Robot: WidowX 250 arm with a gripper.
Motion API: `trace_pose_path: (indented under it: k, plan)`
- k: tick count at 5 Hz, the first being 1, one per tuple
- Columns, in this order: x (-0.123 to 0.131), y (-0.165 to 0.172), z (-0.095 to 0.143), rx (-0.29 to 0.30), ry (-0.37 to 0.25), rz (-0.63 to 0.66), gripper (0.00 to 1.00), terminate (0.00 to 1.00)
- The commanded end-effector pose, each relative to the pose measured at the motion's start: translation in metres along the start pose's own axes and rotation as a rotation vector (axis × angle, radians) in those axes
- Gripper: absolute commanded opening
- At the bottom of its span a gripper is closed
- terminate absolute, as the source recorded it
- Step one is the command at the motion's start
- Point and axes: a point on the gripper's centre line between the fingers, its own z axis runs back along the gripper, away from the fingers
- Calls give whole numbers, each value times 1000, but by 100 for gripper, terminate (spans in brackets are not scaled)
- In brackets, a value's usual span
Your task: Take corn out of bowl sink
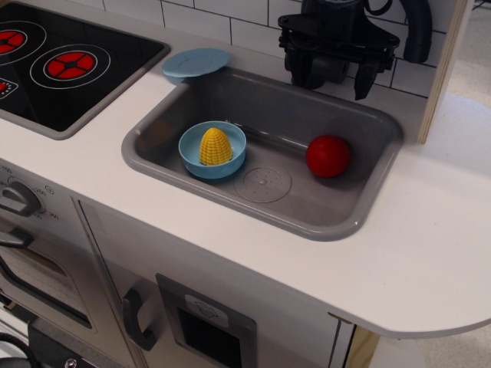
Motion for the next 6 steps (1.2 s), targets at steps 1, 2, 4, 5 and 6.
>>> trace_pose_path:
  k: [1,2,4,5,6]
  plan:
    - [0,0,0,0,0,0,100,0]
    - [-14,24,9,1,15,-24,100,0]
    - [-30,80,5,16,69,128,100,0]
    - [-32,101,-6,41,98,225,100,0]
    - [-38,121,-17,63,125,302,100,0]
